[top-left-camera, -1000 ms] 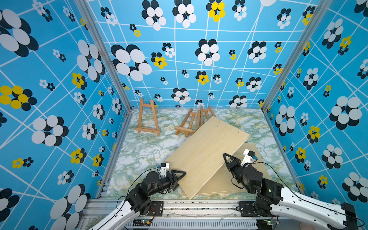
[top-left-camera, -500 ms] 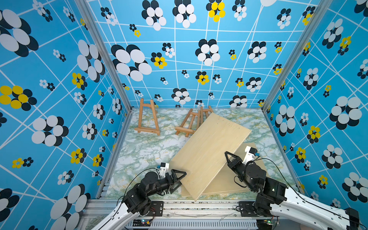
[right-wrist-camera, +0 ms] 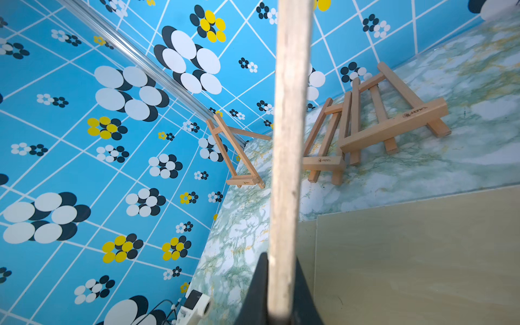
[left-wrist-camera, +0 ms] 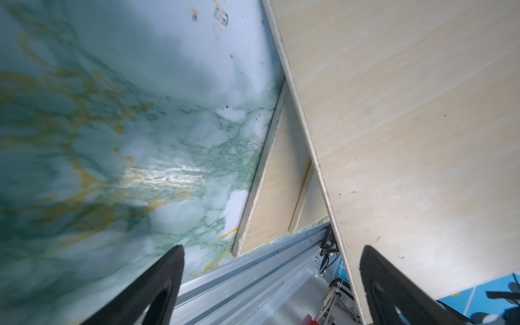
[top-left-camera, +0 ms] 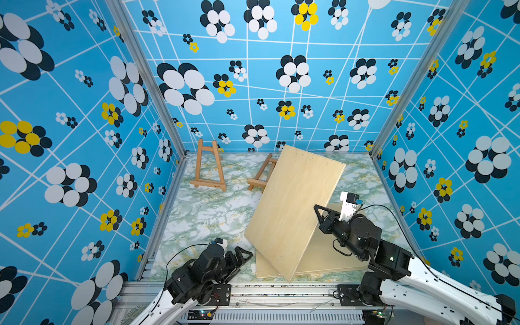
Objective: Assemble the easel
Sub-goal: Pick up the drawing board.
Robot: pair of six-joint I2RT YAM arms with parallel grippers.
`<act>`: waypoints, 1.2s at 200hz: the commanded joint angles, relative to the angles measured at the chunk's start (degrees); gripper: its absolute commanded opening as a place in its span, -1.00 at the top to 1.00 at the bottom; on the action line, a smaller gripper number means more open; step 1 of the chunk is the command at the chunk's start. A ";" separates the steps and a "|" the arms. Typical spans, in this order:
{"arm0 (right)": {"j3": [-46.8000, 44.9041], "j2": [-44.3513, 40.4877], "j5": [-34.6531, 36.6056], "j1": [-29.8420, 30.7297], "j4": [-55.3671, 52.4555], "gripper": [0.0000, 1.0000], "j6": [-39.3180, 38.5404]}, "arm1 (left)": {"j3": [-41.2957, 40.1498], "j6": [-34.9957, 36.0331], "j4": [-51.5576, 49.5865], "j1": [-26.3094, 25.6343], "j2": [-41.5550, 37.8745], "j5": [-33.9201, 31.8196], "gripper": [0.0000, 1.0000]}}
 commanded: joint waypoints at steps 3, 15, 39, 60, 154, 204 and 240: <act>3.04 1.75 -4.34 -0.56 -2.93 1.00 -18.24 | 4.78 11.25 8.48 3.93 5.82 -2.87 -0.98; 3.95 2.58 -6.38 -0.74 -3.21 1.00 -21.52 | 6.69 16.66 14.20 8.92 11.64 1.04 -0.98; 5.44 3.92 -8.37 -1.02 -4.79 1.00 -25.84 | 12.55 26.78 21.79 20.78 23.82 12.47 -0.98; 5.75 4.01 -9.16 -1.27 -5.07 1.00 -28.05 | 19.17 36.46 26.06 26.44 32.10 19.99 -0.98; 1.94 1.82 -20.66 -7.37 -2.94 1.00 -40.44 | 26.58 62.07 45.72 37.16 51.88 45.55 -0.98; 2.32 3.62 -26.96 -10.73 -3.49 1.00 -44.73 | 33.65 72.30 43.02 41.31 58.63 49.04 -0.98; 1.93 4.35 -29.17 -11.38 -3.01 1.00 -44.96 | 38.02 75.20 45.09 43.06 63.21 50.63 -0.98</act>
